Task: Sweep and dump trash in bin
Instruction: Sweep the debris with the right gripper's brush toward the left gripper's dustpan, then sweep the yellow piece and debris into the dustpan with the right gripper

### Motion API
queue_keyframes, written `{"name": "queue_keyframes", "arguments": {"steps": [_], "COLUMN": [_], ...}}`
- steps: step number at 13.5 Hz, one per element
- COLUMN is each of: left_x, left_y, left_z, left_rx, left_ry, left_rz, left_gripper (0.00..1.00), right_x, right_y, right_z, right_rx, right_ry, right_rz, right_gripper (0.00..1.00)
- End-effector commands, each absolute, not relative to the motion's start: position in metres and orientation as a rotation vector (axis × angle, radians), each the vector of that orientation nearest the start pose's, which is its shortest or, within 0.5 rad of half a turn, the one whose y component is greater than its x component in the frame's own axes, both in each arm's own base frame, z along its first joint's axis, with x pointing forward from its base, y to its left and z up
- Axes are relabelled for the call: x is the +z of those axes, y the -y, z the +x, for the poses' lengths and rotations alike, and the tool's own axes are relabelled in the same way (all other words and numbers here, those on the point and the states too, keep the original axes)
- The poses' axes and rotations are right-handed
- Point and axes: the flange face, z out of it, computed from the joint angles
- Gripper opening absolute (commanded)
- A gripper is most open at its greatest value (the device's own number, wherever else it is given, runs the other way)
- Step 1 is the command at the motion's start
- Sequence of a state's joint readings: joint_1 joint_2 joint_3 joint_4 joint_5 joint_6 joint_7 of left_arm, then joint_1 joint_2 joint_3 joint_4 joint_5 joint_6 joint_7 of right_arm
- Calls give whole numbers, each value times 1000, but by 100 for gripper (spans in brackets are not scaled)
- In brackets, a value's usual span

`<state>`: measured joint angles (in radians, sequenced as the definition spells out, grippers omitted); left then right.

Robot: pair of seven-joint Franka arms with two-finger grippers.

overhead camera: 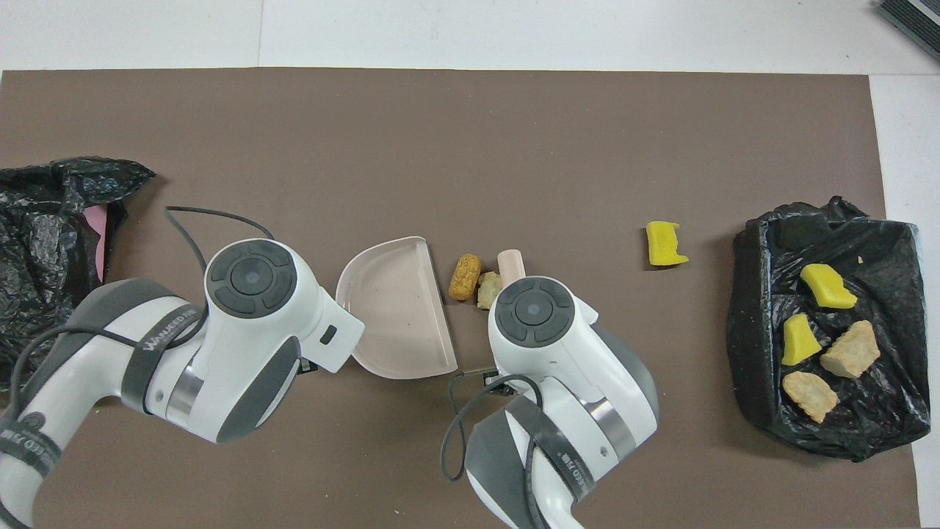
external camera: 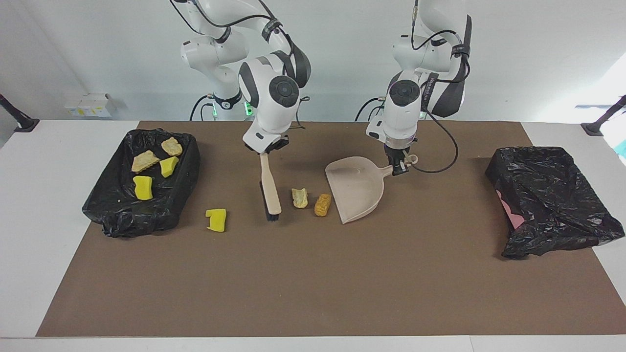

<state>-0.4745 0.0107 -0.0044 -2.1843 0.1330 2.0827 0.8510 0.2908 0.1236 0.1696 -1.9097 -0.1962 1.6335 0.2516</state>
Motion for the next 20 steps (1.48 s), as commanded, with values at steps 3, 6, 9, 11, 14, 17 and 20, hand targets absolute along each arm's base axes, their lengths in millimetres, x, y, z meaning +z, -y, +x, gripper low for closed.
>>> {"name": "queue_keyframes", "arguments": {"steps": [3, 6, 9, 11, 14, 17, 20], "left_x": [369, 370, 372, 363, 359, 358, 358], "left_y": [240, 244, 259, 268, 282, 285, 285], "left_z": [461, 463, 457, 454, 451, 450, 449], "left_rx": [139, 97, 80, 103, 79, 83, 85], "left_ry": [-1975, -1976, -2008, -2022, -2011, -2016, -2016], "left_rz": [-2286, -2283, -2252, -2242, -2252, -2247, -2247], "left_gripper": [0, 0, 0, 0, 0, 0, 0], "right_x": [401, 397, 373, 364, 348, 335, 340], "right_y": [-161, -132, -97, -89, -88, -117, -162], "right_z": [522, 541, 550, 546, 537, 522, 508], "right_rx": [537, 348, 324, 326, 381, 490, 547], "right_ry": [447, 198, -34, -62, -64, 75, 227], "right_rz": [-3469, -3574, -3608, -3588, -3559, -3492, -3388], "right_gripper": [0, 0, 0, 0, 0, 0, 0]}}
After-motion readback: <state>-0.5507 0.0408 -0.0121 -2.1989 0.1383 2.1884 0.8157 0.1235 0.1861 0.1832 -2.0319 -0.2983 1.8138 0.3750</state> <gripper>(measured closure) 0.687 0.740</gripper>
